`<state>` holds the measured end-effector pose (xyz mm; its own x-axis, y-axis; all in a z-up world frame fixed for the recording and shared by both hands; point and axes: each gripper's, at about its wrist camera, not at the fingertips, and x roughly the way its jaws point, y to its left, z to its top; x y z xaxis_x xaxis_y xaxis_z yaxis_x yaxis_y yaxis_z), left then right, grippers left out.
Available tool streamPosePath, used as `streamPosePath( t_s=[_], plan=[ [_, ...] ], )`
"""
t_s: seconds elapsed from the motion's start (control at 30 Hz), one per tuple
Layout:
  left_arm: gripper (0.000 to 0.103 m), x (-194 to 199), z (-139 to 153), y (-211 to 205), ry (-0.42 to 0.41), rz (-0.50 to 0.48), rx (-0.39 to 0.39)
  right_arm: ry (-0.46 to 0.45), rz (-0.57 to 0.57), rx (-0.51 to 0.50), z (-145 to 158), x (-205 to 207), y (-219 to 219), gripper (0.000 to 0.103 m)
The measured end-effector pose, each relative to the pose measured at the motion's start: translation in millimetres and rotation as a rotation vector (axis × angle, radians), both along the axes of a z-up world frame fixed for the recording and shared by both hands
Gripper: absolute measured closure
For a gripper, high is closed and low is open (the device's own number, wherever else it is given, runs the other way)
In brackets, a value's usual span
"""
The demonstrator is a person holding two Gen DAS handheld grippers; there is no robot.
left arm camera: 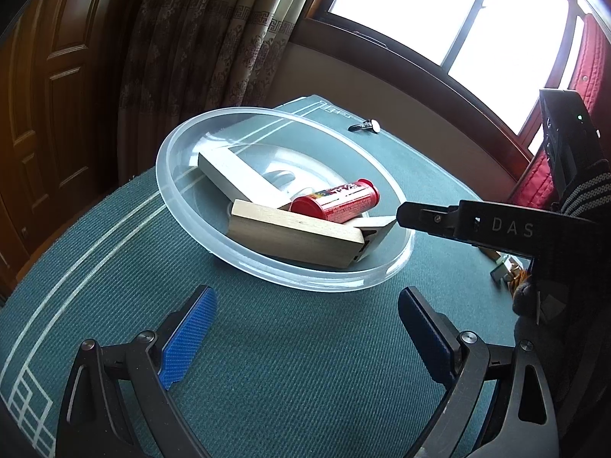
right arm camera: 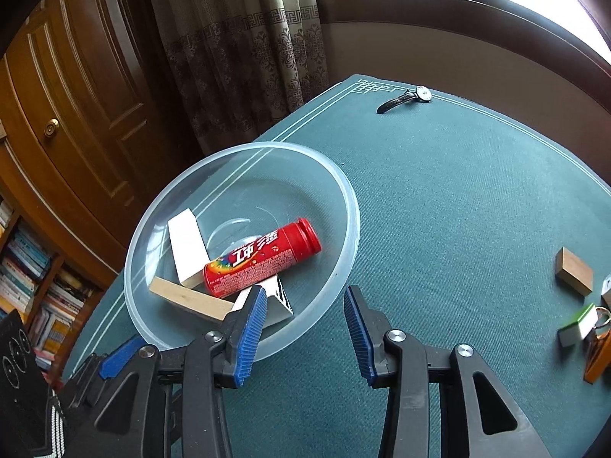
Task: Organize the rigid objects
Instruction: 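Withdraw both tools from the bowl toward the remaining objects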
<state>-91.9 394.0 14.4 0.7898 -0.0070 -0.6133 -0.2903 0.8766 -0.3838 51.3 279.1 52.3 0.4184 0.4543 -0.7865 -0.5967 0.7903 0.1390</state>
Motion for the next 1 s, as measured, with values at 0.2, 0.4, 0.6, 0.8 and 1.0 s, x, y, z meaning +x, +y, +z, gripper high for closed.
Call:
streamPosePath(
  t_s=[0.2, 0.4, 0.6, 0.8, 1.0],
  plan=[
    [0.006, 0, -1, 0, 0.005, -0.001, -0.005, -0.012, -0.002, -0.022, -5, 1, 6, 0.058],
    [0.006, 0, -1, 0, 0.005, -0.001, -0.005, -0.005, -0.018, -0.042, -17, 6, 10, 0.058],
    [0.006, 1, -4, 0, 0.015, -0.001, -0.008, -0.021, -0.042, 0.037, -3, -3, -7, 0.057],
    [0.006, 3, -5, -1, 0.023, 0.002, -0.007, -0.001, -0.134, 0.083, -9, -5, -43, 0.054],
    [0.006, 6, -6, -1, 0.037, 0.010, 0.004, 0.049, -0.273, 0.106, -25, -2, -96, 0.054]
  ],
)
